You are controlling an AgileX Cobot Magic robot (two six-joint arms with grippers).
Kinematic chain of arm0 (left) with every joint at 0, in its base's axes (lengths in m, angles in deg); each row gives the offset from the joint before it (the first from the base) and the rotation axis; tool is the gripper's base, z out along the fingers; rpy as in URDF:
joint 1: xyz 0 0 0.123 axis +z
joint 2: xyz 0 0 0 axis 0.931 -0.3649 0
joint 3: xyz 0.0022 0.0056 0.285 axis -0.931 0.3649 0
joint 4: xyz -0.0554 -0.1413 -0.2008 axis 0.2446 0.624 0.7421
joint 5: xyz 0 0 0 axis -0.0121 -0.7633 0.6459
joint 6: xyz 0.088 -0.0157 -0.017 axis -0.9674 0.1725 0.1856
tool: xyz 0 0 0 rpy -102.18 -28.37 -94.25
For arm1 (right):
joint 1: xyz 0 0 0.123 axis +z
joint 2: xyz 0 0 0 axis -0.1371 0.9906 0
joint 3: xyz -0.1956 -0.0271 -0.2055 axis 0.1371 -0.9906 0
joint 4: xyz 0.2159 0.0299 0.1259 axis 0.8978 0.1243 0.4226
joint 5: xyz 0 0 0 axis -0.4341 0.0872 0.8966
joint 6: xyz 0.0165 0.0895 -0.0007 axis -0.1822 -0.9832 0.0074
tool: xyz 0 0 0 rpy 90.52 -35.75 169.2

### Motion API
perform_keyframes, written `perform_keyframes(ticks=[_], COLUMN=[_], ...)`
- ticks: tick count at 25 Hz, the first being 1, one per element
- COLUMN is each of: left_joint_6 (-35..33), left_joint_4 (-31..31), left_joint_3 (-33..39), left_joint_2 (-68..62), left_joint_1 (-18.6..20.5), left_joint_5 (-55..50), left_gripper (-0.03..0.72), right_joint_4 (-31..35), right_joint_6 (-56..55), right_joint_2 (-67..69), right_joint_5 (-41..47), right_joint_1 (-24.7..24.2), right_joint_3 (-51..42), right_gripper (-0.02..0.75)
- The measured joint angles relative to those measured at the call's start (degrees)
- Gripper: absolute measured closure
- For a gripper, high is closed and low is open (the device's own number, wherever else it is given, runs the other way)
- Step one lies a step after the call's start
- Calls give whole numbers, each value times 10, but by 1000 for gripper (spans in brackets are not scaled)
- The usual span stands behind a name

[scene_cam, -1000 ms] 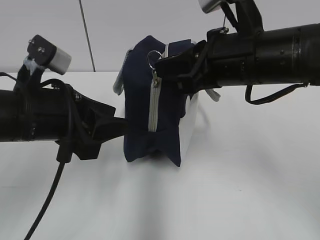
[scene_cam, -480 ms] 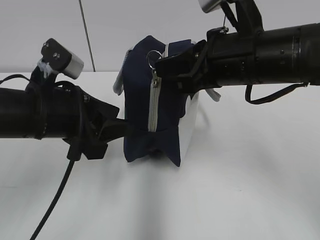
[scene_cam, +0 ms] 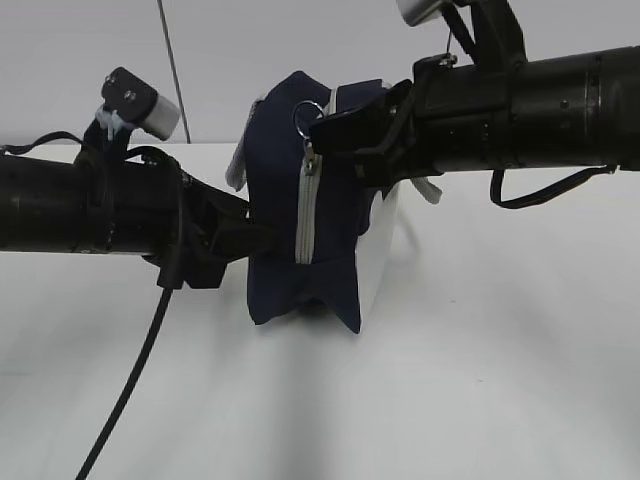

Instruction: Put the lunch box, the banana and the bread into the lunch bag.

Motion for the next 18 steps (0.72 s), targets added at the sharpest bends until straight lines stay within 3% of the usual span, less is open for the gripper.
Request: perform_keyframes(ticks=[5, 16, 18], left_joint_6=[0, 0, 0], left_joint_4=[0, 0, 0], left_joint_3=[-4, -4, -4], left_joint_2=[-4, -4, -4], left_joint_1=[4, 5, 5], left_joint_5=[-26, -35, -35], left_gripper=[339, 675, 692], right_joint_4=[0, 2, 4], right_joint_6=[0, 0, 0], right_joint_2=[0, 0, 0], right_joint_5=[0, 0, 0], right_joint_1=[0, 0, 0], right_joint_3=[0, 0, 0], right_gripper=[754, 754, 754])
